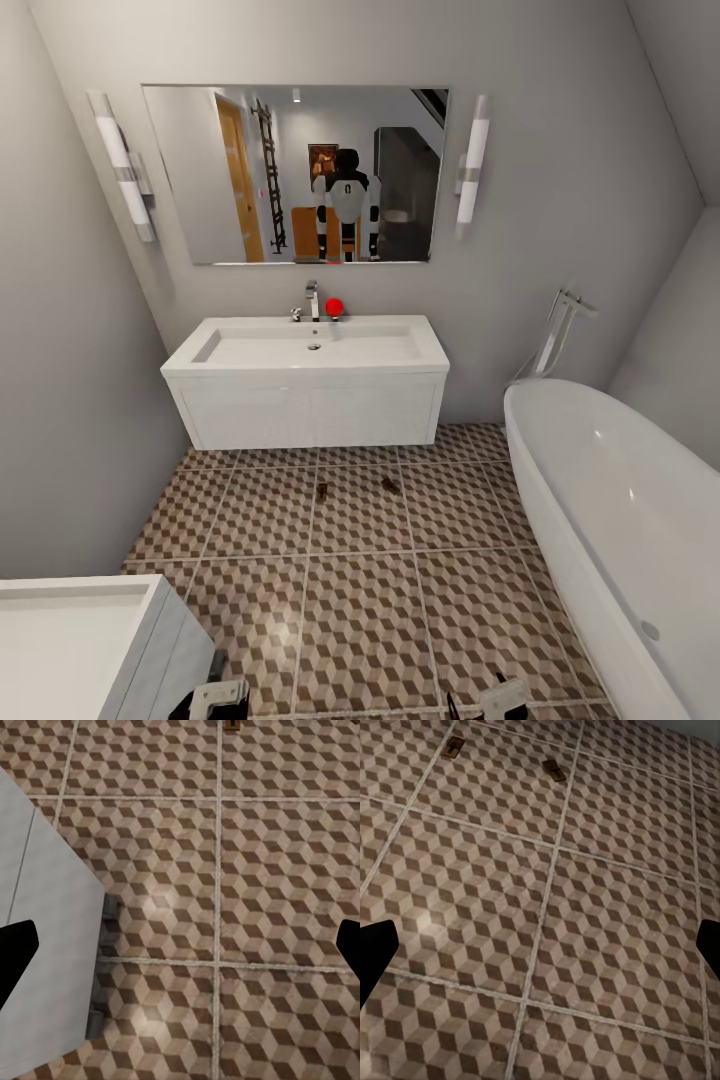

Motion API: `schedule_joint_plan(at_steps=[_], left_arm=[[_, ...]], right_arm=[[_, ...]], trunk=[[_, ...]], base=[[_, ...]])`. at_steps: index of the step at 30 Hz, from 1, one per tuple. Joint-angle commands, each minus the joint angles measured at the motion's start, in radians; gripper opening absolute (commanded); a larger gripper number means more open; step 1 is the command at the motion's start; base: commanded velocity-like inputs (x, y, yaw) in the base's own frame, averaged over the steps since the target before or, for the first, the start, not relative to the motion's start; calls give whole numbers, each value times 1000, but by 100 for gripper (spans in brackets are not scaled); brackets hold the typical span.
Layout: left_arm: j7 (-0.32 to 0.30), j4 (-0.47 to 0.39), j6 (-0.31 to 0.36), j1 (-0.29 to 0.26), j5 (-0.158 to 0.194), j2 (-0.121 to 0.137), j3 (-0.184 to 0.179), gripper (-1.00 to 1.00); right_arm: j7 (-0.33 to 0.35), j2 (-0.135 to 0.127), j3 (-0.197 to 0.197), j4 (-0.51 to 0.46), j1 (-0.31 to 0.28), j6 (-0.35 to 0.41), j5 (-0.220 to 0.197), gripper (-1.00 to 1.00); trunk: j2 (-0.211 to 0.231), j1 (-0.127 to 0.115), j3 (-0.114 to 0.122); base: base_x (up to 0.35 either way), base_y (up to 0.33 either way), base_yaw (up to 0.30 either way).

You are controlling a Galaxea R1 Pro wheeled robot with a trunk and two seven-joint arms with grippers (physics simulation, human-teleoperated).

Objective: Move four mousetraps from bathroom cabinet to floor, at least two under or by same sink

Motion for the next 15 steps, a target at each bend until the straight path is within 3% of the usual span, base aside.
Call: schedule_joint_plan(at_steps=[1,15], left_arm=[[5,3,-5,-1,1,0,-9,100],[4,3,-4,-1,0,-1,-10,100]], right_arm=[[-10,0,3,1,-1,-1,9,100],[-10,-2,3,1,-1,-3,9,100]], trunk=[[-2,1,-2],[-2,1,-2]], base=[[0,0,0],[0,0,0]])
